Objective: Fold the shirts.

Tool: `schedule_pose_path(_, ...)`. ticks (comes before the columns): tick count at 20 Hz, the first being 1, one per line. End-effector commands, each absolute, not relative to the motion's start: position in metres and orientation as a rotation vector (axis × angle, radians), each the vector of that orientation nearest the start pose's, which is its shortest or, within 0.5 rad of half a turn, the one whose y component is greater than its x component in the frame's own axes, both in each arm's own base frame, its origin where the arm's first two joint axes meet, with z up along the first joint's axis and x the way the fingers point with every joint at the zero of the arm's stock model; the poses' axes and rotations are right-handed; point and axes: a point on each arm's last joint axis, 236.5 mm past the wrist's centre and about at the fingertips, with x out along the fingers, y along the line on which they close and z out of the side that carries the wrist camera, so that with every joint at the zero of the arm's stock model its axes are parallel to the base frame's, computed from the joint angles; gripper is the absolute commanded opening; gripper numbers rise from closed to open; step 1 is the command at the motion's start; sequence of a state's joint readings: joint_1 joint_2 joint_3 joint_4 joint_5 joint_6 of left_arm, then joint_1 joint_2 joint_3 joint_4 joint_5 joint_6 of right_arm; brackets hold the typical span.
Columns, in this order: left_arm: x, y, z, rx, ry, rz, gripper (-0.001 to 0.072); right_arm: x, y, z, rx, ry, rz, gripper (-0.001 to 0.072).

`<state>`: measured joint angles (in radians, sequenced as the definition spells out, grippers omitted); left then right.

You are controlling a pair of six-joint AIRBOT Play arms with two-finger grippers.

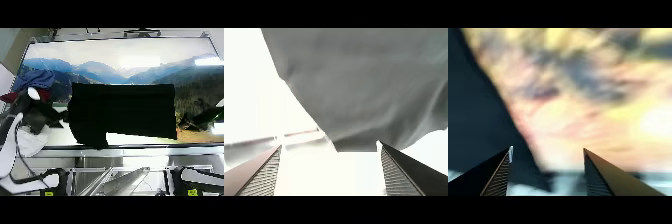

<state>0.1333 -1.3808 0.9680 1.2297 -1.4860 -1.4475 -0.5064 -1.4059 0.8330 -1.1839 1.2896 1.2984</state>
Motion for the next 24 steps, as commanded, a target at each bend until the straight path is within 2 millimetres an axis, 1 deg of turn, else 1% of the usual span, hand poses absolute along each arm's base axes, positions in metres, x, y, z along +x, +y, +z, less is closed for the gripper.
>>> schedule_pose_path(1,0.213,-0.059,-0.081,-0.448,1.789,-0.206,0.0654,0.252,-0.005,-0.123,0.765,1.561,0.146,0.0500)
schedule_pose_path(3,0.215,-0.073,-0.081,-0.490,1.692,-0.249,0.0653,0.256,0.004,-0.125,0.754,1.555,0.165,0.0488)
schedule_pose_path(4,0.219,-0.078,-0.081,-0.512,1.639,-0.252,0.0653,0.257,0.007,-0.125,0.738,1.557,0.177,0.0408)
schedule_pose_path(5,0.222,-0.081,-0.082,-0.527,1.592,-0.253,0.0652,0.259,0.011,-0.125,0.723,1.551,0.194,0.0367)
schedule_pose_path(6,0.222,-0.082,-0.086,-0.532,1.569,-0.253,0.0642,0.261,0.015,-0.124,0.726,1.545,0.207,0.0367)
schedule_pose_path(9,0.205,-0.085,-0.101,-0.553,1.602,-0.239,0.0644,0.262,0.021,-0.121,0.735,1.542,0.226,0.0367)
schedule_pose_path(10,0.204,-0.084,-0.106,-0.556,1.597,-0.228,0.0644,0.262,0.021,-0.121,0.736,1.544,0.228,0.0367)
schedule_pose_path(11,0.208,-0.082,-0.108,-0.548,1.571,-0.220,0.0644,0.262,0.021,-0.121,0.737,1.543,0.228,0.0367)
schedule_pose_path(13,0.229,-0.085,-0.106,-0.560,1.479,-0.234,0.0643,0.262,0.021,-0.121,0.736,1.544,0.228,0.0367)
schedule_pose_path(14,0.241,-0.089,-0.102,-0.583,1.427,-0.247,0.0611,0.261,0.021,-0.121,0.737,1.545,0.229,0.0367)
schedule_pose_path(16,0.262,-0.096,-0.093,-0.628,1.333,-0.268,0.0363,0.258,0.024,-0.119,0.743,1.558,0.241,0.0367)
schedule_pose_path(17,0.266,-0.099,-0.090,-0.646,1.313,-0.280,0.0300,0.257,0.025,-0.119,0.745,1.563,0.246,0.0366)
schedule_pose_path(18,0.265,-0.102,-0.087,-0.655,1.314,-0.297,0.0235,0.256,0.025,-0.118,0.749,1.567,0.248,0.0366)
schedule_pose_path(19,0.260,-0.105,-0.087,-0.655,1.334,-0.315,0.0119,0.255,0.024,-0.118,0.747,1.570,0.250,0.0366)
schedule_pose_path(20,0.254,-0.109,-0.086,-0.652,1.354,-0.340,0.0018,0.253,0.022,-0.119,0.732,1.577,0.247,0.0366)
schedule_pose_path(22,0.245,-0.114,-0.084,-0.658,1.387,-0.370,0.0022,0.250,0.017,-0.119,0.691,1.599,0.249,0.0364)
schedule_pose_path(23,0.243,-0.115,-0.083,-0.659,1.395,-0.378,0.0022,0.249,0.015,-0.118,0.680,1.607,0.254,0.0288)
schedule_pose_path(24,0.242,-0.116,-0.083,-0.661,1.398,-0.379,0.0021,0.248,0.016,-0.116,0.679,1.612,0.261,0.0141)
